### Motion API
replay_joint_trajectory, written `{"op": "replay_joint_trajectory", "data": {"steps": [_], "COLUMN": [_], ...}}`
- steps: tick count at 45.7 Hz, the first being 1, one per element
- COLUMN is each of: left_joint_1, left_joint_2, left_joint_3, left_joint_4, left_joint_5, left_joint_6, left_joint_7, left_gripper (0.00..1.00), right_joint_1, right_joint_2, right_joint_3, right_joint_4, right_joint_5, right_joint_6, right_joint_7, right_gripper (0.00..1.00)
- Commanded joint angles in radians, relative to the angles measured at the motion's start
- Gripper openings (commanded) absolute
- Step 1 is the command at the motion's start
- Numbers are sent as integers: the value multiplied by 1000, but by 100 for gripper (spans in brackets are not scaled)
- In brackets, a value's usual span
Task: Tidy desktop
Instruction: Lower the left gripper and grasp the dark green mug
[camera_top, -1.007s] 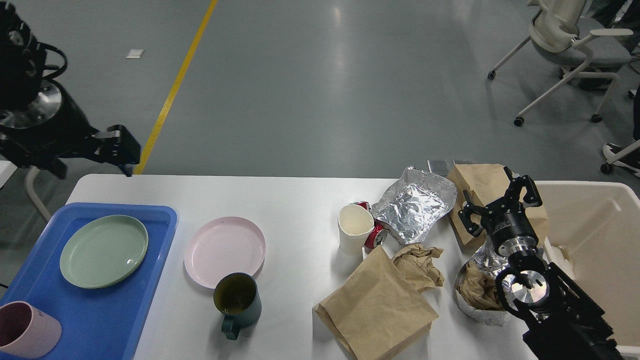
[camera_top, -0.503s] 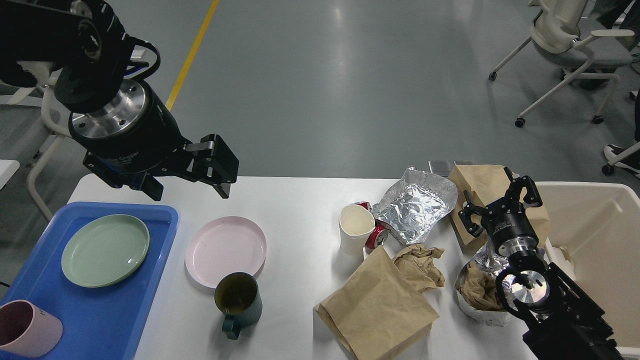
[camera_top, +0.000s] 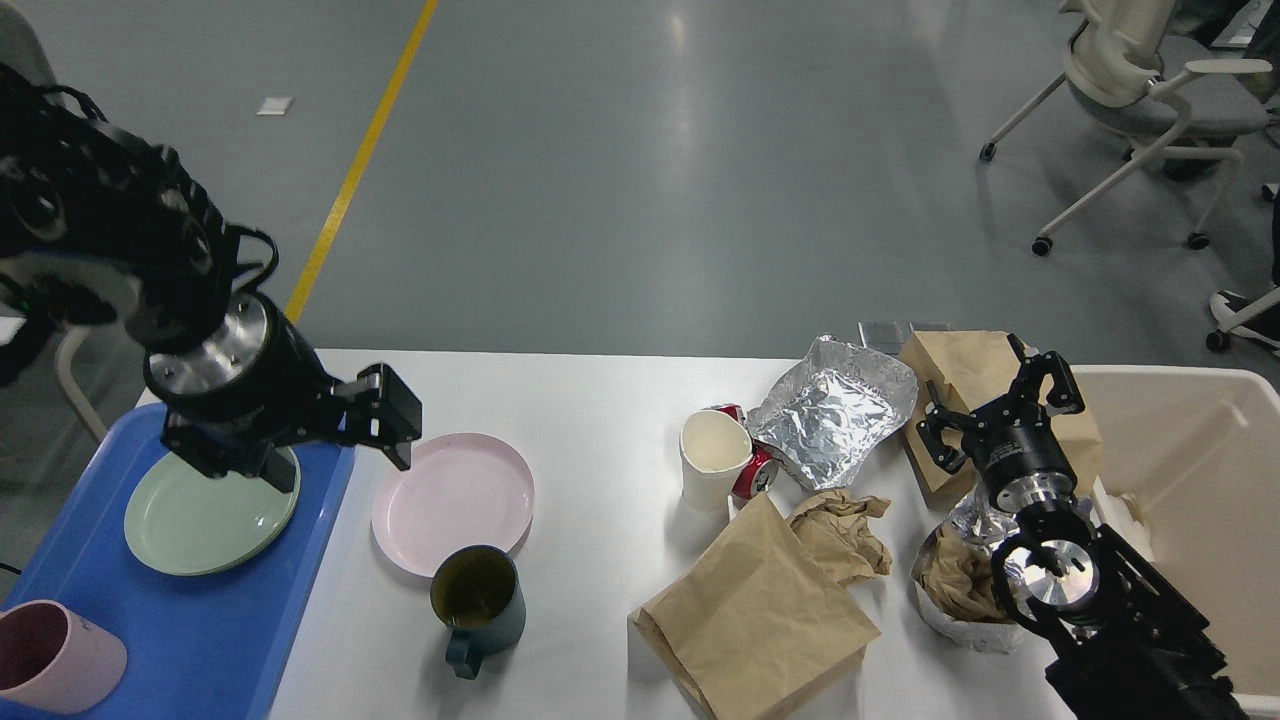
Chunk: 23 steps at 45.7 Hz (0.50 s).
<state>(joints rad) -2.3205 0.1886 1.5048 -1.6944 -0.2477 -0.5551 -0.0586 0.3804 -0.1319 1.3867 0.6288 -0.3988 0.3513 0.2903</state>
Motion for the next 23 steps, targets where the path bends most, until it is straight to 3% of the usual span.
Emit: {"op": "replay_joint_trajectory", "data": {"steps": [1, 9, 23], "left_joint_1": [170, 397, 578], "left_joint_2": [-41, -149, -199], "left_joint_3": [-12, -60, -66], "left_joint_4": [2, 88, 262], "left_joint_5": [-1, -12, -65], "left_joint_6": [124, 245, 287], "left_joint_7": [-9, -3, -3], "left_gripper": [91, 91, 90], "right_joint_1": [0, 0, 0], "right_joint_2": [0, 0, 0], "right_joint_3": [0, 0, 0], "right_joint_4": [0, 0, 0], "right_joint_5": [0, 0, 0], "right_joint_6": [0, 0, 0], "right_joint_7": [0, 0, 0], "right_gripper": [100, 100, 100]}}
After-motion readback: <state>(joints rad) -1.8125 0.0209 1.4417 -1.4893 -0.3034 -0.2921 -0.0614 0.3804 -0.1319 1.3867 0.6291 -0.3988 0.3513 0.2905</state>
